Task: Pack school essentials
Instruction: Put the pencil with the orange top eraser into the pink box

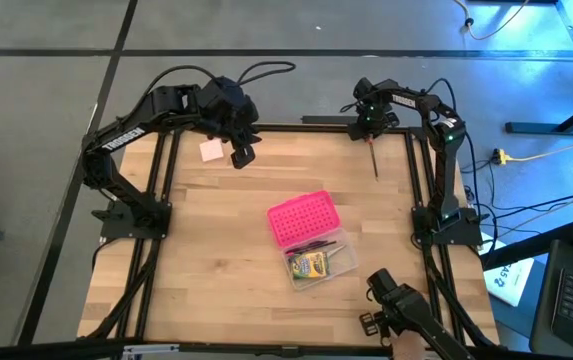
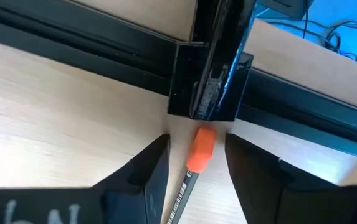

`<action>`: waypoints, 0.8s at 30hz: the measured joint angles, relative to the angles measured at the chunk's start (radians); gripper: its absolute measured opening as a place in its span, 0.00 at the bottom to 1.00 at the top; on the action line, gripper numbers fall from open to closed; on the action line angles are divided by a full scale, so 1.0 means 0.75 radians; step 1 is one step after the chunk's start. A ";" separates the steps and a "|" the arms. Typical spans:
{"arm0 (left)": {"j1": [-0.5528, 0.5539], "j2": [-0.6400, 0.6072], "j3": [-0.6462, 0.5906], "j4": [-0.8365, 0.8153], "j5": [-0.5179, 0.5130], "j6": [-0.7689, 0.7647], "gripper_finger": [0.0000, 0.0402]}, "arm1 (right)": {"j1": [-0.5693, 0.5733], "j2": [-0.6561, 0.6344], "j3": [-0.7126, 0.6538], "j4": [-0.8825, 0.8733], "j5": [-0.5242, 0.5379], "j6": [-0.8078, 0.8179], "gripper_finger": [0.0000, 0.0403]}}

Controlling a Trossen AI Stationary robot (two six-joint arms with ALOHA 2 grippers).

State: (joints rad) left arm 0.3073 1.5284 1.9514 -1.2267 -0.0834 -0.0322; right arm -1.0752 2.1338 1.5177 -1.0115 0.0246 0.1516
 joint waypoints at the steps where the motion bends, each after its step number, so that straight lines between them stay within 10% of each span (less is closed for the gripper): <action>1: 0.000 0.000 0.000 0.001 0.000 0.000 0.24 | 0.000 0.000 -0.001 0.000 0.000 -0.002 0.40; 24: 0.000 0.000 0.000 0.002 -0.001 -0.002 0.24 | 0.018 -0.002 -0.003 0.006 0.004 -0.120 0.09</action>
State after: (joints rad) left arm 0.3073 1.5284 1.9514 -1.2255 -0.0837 -0.0334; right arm -1.0615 2.1322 1.5155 -1.0072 0.0279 0.0618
